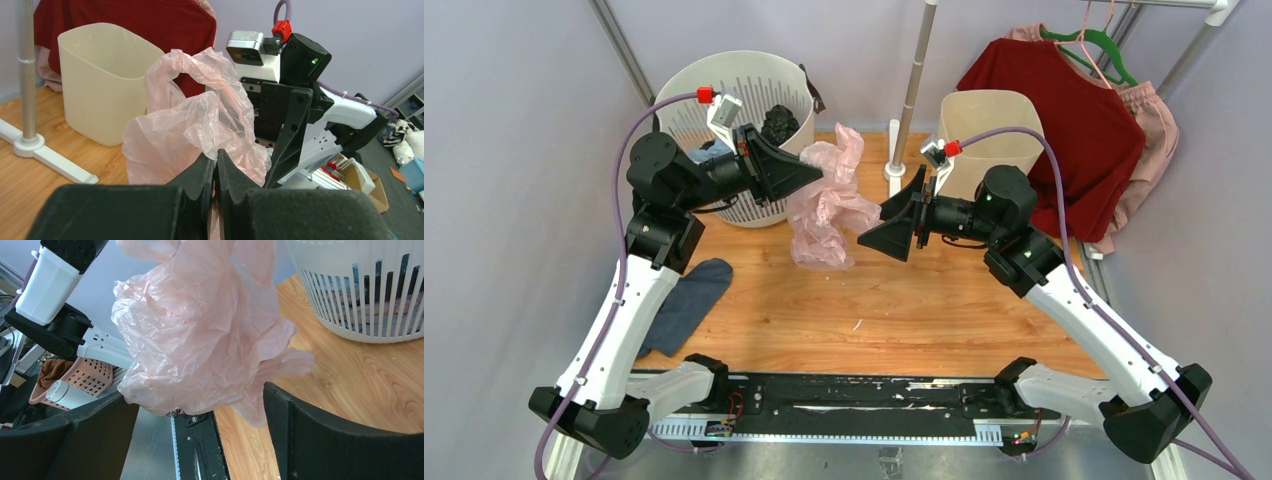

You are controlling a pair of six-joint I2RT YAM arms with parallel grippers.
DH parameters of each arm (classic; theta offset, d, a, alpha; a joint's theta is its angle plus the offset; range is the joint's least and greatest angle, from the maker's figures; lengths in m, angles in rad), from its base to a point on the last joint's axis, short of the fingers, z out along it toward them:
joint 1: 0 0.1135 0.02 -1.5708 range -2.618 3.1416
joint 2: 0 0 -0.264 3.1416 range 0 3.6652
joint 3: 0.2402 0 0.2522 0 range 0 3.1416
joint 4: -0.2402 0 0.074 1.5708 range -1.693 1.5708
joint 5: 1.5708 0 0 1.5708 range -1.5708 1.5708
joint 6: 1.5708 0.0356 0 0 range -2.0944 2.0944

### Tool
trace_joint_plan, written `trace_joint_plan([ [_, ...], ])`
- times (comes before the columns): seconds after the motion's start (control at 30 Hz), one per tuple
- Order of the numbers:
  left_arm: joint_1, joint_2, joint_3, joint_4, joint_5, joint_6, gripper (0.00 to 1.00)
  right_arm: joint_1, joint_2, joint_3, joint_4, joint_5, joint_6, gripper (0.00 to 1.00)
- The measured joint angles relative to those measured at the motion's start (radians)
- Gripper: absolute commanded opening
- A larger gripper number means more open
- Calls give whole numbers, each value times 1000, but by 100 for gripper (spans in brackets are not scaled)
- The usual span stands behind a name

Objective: Put the trash bags into the trash bin

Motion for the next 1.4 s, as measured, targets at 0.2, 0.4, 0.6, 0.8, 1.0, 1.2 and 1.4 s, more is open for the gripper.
trace_joint_plan([
  [0.2,0,0,0,-3,0,5,11,10,-15,0,12,10,4,88],
  [0.4,0,0,-6,2,6,3,11,25,-17,0,40,24,13,64],
  [0.6,0,0,-14,0,18,-3,11,34,13,5,57,55,23,6],
  [0.8,2,8,47,-144,-10,83,12,36,-9,51,-95,160,-51,0],
  [1.0,93,42,146,-233,-19,127,11,36,-143,70,-285,259,-142,0],
  [1.2,174,71,169,-261,-1,122,12,36,-261,118,-448,341,-225,0],
  [1.4,193,74,187,-261,21,109,13,36,-322,161,-574,414,-288,0],
])
